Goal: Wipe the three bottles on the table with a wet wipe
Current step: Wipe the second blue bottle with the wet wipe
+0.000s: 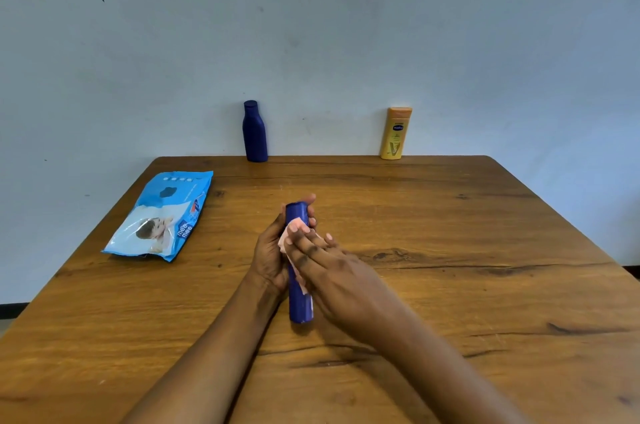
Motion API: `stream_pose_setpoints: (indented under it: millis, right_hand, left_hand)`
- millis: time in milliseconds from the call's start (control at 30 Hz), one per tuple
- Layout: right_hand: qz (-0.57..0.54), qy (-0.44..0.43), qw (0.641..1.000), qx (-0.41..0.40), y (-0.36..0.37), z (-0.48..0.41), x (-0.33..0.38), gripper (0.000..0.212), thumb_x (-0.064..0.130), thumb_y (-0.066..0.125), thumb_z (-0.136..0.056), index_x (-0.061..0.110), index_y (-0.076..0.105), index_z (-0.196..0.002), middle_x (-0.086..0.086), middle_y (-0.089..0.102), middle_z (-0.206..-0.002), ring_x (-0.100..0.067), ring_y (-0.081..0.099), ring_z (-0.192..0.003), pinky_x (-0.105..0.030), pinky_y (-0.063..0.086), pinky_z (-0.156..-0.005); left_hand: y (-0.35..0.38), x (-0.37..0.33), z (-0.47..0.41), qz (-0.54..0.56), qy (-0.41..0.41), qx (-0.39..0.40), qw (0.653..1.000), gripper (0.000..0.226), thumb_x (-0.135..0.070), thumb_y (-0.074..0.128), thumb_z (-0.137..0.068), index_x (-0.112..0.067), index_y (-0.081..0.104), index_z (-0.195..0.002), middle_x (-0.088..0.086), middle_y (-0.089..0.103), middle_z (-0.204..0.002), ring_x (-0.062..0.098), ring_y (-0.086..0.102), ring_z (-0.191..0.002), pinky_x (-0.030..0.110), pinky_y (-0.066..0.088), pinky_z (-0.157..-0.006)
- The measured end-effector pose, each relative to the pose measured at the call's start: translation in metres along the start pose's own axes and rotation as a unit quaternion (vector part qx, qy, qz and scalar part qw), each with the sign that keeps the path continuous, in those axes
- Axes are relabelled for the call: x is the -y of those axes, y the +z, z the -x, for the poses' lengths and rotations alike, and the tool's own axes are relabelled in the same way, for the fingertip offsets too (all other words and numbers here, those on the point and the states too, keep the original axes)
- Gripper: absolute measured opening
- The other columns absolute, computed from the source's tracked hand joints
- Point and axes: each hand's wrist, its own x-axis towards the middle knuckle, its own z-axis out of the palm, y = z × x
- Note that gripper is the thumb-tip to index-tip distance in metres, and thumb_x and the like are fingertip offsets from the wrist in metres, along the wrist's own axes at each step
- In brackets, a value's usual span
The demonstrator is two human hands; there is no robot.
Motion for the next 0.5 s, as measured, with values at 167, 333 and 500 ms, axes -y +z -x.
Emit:
stream_pose_setpoints:
  millis: [167, 333, 500]
  right_hand:
    - [0.055, -0.078, 0.995, 0.012, -0.014, -0.031, -0.029, 0.048, 0.019, 0.038, -0.101, 0.016, 0.024, -0.147, -0.002, 0.011, -0.156, -0.007, -0.009, -0.136, -0.027, -0.005, -0.111]
    - [0.027, -0.095, 0.995, -0.026, 0.012, -0.008, -0.029, 0.046, 0.026, 0.030, -0.097, 0.010, 0.040, -0.139, -0.010, 0.033, -0.149, -0.020, 0.019, -0.141, -0.036, 0.019, -0.112]
    - [0.032, -0.103, 0.994, -0.027, -0.001, -0.029, -0.044, 0.049, 0.029, 0.025, -0.096, 0.009, 0.040, -0.139, -0.010, 0.033, -0.149, -0.019, 0.022, -0.139, -0.036, 0.029, -0.109]
  left_hand:
    - [0.000, 0.003, 0.003, 0.031, -0.027, 0.010, 0.999, 0.038, -0.029, 0.046, -0.092, -0.008, 0.066, -0.116, 0.008, 0.067, -0.100, 0.019, 0.067, -0.090, 0.032, 0.057, -0.077]
    - [0.000, 0.000, 0.004, -0.011, -0.026, 0.023, 0.999, 0.063, -0.030, 0.075, -0.072, -0.008, 0.056, -0.128, 0.005, 0.064, -0.092, 0.014, 0.064, -0.080, 0.029, 0.056, -0.073]
    - [-0.001, 0.001, 0.001, -0.009, -0.040, 0.037, 0.998, 0.048, -0.028, 0.067, -0.079, -0.008, 0.061, -0.123, 0.009, 0.066, -0.099, 0.018, 0.066, -0.088, 0.029, 0.055, -0.074]
